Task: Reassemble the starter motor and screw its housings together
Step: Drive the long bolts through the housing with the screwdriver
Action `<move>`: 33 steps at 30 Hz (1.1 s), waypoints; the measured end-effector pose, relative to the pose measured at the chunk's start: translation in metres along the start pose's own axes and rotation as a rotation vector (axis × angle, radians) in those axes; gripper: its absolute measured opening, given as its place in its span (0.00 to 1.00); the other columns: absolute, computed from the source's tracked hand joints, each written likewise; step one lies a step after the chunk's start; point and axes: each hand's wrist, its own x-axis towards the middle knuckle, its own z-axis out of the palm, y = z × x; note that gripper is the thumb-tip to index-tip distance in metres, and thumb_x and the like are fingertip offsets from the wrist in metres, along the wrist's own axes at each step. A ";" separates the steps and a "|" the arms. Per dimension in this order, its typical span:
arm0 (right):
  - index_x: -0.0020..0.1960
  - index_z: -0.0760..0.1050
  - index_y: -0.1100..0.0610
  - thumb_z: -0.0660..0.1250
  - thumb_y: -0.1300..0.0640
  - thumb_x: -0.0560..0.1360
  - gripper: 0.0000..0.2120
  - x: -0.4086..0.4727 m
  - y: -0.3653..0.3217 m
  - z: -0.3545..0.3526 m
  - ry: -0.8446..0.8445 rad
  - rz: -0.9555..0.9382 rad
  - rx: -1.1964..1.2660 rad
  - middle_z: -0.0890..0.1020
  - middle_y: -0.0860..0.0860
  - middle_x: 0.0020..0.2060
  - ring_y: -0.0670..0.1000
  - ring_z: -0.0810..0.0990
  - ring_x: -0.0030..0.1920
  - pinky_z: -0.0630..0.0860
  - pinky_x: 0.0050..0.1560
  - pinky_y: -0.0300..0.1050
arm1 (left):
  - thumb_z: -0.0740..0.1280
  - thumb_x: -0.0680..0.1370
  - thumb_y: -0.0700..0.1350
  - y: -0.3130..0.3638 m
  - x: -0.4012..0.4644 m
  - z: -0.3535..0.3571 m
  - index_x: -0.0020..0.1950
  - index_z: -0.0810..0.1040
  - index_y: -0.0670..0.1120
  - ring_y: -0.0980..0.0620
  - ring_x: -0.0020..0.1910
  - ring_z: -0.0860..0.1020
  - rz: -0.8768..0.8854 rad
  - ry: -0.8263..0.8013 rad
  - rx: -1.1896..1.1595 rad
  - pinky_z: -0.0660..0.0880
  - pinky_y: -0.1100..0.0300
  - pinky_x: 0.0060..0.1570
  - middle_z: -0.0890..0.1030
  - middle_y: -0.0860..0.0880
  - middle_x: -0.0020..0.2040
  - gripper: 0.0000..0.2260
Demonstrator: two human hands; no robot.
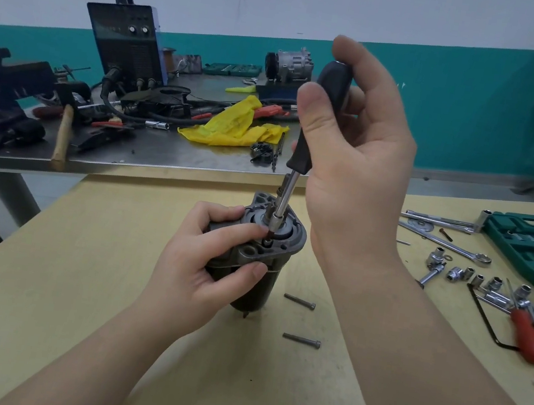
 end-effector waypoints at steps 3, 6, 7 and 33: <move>0.66 0.81 0.49 0.65 0.51 0.86 0.11 0.000 0.001 -0.002 -0.005 0.045 0.089 0.83 0.46 0.52 0.61 0.83 0.56 0.82 0.59 0.70 | 0.74 0.77 0.55 0.000 0.000 0.000 0.65 0.83 0.66 0.50 0.74 0.74 -0.005 -0.001 0.003 0.72 0.67 0.67 0.74 0.61 0.66 0.17; 0.68 0.80 0.50 0.60 0.53 0.88 0.14 0.000 0.000 -0.006 -0.034 0.106 0.149 0.84 0.58 0.56 0.60 0.86 0.48 0.87 0.50 0.59 | 0.74 0.76 0.55 0.000 0.001 0.000 0.65 0.83 0.66 0.51 0.75 0.73 0.003 0.001 0.001 0.72 0.68 0.67 0.74 0.60 0.65 0.17; 0.69 0.79 0.51 0.60 0.55 0.88 0.13 0.000 -0.001 -0.006 -0.049 0.104 0.145 0.84 0.59 0.53 0.59 0.86 0.45 0.86 0.47 0.56 | 0.74 0.77 0.55 0.000 0.001 0.000 0.65 0.82 0.67 0.51 0.75 0.73 0.003 -0.001 -0.004 0.72 0.69 0.67 0.74 0.60 0.65 0.17; 0.60 0.80 0.45 0.74 0.59 0.81 0.12 0.003 -0.005 -0.004 0.008 -0.004 0.029 0.82 0.48 0.44 0.49 0.79 0.45 0.82 0.50 0.48 | 0.74 0.76 0.54 0.000 0.000 0.000 0.65 0.83 0.61 0.49 0.75 0.73 -0.025 0.004 -0.013 0.74 0.63 0.69 0.73 0.61 0.66 0.17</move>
